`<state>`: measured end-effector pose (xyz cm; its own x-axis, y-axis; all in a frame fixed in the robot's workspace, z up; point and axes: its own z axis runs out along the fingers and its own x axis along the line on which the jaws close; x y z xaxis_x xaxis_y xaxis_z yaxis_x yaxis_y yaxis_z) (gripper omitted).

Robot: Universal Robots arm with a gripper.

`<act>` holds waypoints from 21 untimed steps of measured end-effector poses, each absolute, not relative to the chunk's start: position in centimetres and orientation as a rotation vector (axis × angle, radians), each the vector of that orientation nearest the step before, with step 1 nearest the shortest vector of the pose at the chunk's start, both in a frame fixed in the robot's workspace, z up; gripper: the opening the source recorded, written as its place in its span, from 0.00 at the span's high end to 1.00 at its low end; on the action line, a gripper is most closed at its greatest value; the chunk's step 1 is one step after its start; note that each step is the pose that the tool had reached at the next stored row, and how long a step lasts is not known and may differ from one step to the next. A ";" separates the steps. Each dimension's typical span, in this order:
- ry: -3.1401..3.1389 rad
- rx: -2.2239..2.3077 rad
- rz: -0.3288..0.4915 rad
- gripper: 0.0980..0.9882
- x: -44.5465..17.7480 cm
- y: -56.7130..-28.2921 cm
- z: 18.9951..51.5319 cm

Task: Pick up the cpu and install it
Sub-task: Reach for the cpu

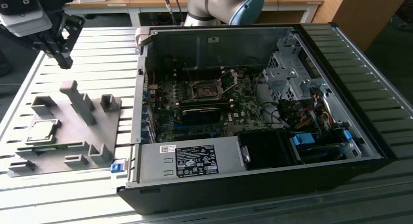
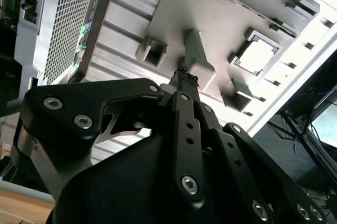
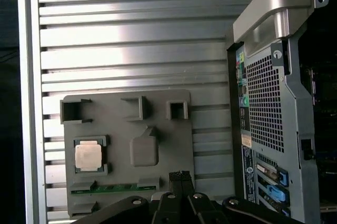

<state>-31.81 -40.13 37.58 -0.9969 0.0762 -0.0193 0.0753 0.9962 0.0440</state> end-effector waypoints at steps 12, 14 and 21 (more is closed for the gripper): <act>3.119 0.118 0.067 0.99 -34.1 -40.2 37.4; 3.120 0.119 0.067 0.99 -34.4 -40.2 37.4; 3.124 0.119 0.067 0.99 -35.3 -40.2 37.2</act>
<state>-35.31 -40.16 37.23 -0.9970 0.0762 -0.0131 0.0756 0.9962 0.0435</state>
